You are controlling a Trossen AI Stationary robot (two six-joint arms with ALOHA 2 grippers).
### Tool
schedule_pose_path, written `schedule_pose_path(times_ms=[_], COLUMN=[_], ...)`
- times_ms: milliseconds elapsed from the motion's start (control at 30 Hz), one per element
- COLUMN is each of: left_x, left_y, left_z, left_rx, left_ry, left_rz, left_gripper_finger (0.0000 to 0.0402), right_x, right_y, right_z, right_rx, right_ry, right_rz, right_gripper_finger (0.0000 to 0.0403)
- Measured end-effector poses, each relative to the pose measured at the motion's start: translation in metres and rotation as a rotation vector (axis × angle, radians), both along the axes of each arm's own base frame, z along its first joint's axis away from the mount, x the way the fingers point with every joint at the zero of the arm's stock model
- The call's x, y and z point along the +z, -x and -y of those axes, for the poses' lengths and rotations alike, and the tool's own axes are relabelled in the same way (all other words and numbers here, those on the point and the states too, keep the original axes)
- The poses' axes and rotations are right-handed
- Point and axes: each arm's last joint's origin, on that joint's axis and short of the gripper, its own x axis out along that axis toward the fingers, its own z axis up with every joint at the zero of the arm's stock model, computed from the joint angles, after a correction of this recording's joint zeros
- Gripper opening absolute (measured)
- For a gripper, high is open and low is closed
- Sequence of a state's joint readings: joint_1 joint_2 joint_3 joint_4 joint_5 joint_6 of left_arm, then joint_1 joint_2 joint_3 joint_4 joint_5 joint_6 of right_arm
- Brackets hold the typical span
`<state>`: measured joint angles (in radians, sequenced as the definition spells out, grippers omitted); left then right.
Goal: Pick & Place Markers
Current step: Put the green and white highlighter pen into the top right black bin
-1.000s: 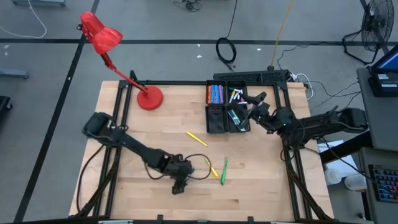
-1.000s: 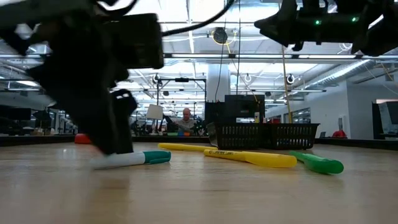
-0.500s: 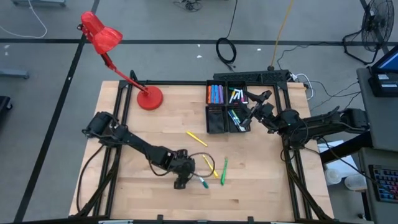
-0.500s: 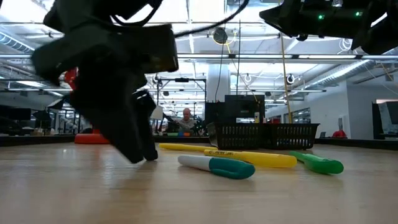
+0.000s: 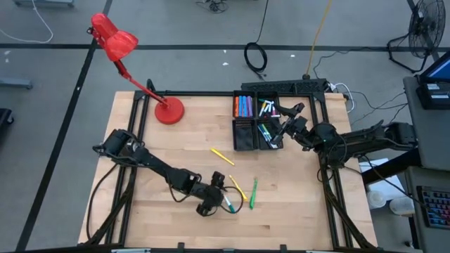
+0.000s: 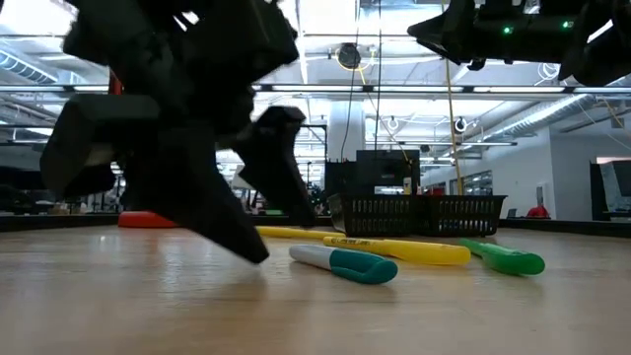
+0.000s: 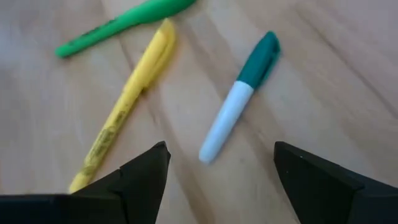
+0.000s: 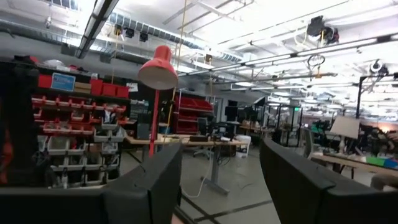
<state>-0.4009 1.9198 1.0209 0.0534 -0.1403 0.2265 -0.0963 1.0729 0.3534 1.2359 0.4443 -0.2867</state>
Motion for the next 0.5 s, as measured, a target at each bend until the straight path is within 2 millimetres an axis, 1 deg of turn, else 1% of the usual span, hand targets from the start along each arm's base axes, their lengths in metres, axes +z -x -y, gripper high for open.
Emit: schedule_pose_path(times_ms=[133, 267, 367, 500], left_x=[-0.002, -0.016, -0.027, -0.032], left_y=[-0.008, -0.014, -0.018, -0.019], left_z=[-0.003, -0.003, -0.007, -0.016], left_rx=[-0.072, -0.155, -0.152, -0.102], left_ry=[0.068, 0.105, 0.163, 0.277], left_rz=[0.022, 0.039, 0.002, -0.077], left_gripper_finger=[0.0294, 0.0294, 0.0294, 0.0286], right_x=[-0.002, -0.003, -0.004, -0.005], right_y=[-0.001, -0.002, -0.002, -0.002], right_z=[0.0, 0.0, 0.0, 0.0], right_rx=[0.006, 0.019, 0.026, 0.027], right_ry=[-0.015, -0.044, -0.06, -0.064], right_rz=[-0.013, -0.012, -0.012, -0.022], right_gripper_finger=[0.0203, 0.0203, 0.0203, 0.0203])
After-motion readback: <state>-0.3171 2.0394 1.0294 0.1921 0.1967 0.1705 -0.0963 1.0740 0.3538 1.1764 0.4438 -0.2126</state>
